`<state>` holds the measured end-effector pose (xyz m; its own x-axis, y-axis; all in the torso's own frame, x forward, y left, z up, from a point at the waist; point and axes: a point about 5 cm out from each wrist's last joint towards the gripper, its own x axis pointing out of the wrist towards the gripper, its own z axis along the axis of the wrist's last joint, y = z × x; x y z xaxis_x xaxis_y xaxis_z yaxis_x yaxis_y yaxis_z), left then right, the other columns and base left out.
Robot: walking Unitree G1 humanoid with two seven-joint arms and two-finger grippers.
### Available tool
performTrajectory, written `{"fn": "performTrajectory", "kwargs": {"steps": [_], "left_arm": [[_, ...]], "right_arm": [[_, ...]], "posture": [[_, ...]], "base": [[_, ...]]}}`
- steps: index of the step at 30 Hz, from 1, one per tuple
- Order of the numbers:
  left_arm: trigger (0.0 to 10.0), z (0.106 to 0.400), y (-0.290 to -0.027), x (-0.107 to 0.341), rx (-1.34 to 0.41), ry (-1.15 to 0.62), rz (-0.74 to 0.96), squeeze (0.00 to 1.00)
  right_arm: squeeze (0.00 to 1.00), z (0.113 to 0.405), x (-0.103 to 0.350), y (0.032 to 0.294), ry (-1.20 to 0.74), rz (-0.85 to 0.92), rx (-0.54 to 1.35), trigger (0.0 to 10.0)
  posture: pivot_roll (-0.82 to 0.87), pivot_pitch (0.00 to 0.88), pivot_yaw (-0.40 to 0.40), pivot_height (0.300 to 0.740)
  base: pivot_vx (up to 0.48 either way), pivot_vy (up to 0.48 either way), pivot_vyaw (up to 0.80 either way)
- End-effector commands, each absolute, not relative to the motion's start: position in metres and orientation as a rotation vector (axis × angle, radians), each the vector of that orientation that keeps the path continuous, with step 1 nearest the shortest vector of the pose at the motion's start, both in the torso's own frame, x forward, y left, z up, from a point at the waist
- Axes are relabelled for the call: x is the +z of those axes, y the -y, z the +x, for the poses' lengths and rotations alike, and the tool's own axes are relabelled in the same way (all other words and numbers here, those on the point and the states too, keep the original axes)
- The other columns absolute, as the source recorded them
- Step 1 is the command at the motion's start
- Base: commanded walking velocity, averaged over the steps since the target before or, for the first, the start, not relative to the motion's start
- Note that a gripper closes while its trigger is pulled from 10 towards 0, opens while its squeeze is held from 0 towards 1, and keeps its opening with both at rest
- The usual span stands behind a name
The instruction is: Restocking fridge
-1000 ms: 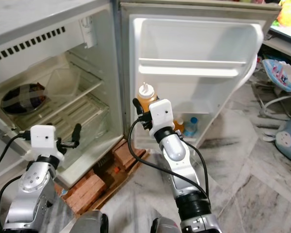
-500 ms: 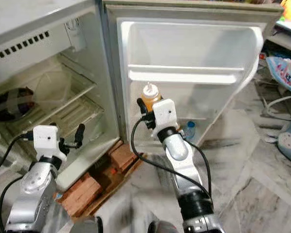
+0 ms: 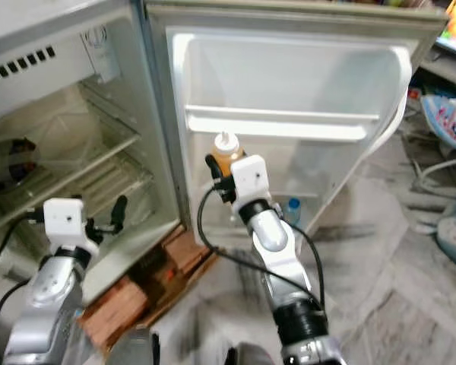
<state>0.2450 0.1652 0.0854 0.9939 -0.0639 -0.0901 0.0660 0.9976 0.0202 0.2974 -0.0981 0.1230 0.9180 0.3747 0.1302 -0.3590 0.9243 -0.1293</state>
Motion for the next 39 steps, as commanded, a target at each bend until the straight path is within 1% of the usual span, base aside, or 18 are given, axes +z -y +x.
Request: {"fn": "performTrajectory", "kwargs": {"steps": [1,6,26,32,34,37,39], "left_arm": [[10.0,0.2442,-0.1693,0.0864,-0.054,-0.088,0.029,0.0],[10.0,0.2423,-0.1701,0.0839,-0.051,-0.112,0.021,0.0],[10.0,0.2406,-0.1709,0.0852,-0.07,-0.108,0.034,0.0],[10.0,0.2408,-0.1714,0.0855,-0.072,-0.107,0.036,0.0],[10.0,0.2406,-0.1711,0.0854,-0.074,-0.108,0.036,0.0],[10.0,0.2407,-0.1707,0.0854,-0.075,-0.108,0.034,0.0],[10.0,0.2411,-0.1701,0.0855,-0.075,-0.108,0.031,0.0]], "right_arm": [[0.0,0.2979,0.1311,0.0962,0.187,-0.086,0.38,10.0],[0.0,0.2955,0.1297,0.0951,0.18,-0.07,0.383,10.0],[0.0,0.2939,0.128,0.0937,0.169,-0.048,0.384,10.0],[0.0,0.2932,0.1274,0.0938,0.166,-0.046,0.383,10.0],[0.0,0.2927,0.1271,0.0935,0.163,-0.046,0.385,10.0],[0.0,0.2924,0.1268,0.0933,0.163,-0.045,0.386,10.0],[0.0,0.2925,0.1264,0.0933,0.159,-0.042,0.39,10.0]], "posture": [[0.13,0.106,-0.041,0.74],[0.13,0.112,-0.037,0.74],[0.14,0.118,-0.032,0.74],[0.14,0.118,-0.029,0.7],[0.13,0.118,-0.028,0.68],[0.13,0.118,-0.028,0.67],[0.13,0.118,-0.031,0.65]], "base": [[0.0,0.0,0.0],[0.0,0.0,0.0],[0.0,0.027,0.0],[0.0,0.0,0.0],[0.0,0.0,0.0],[0.0,0.0,0.0],[0.0,0.0,0.0]]}}
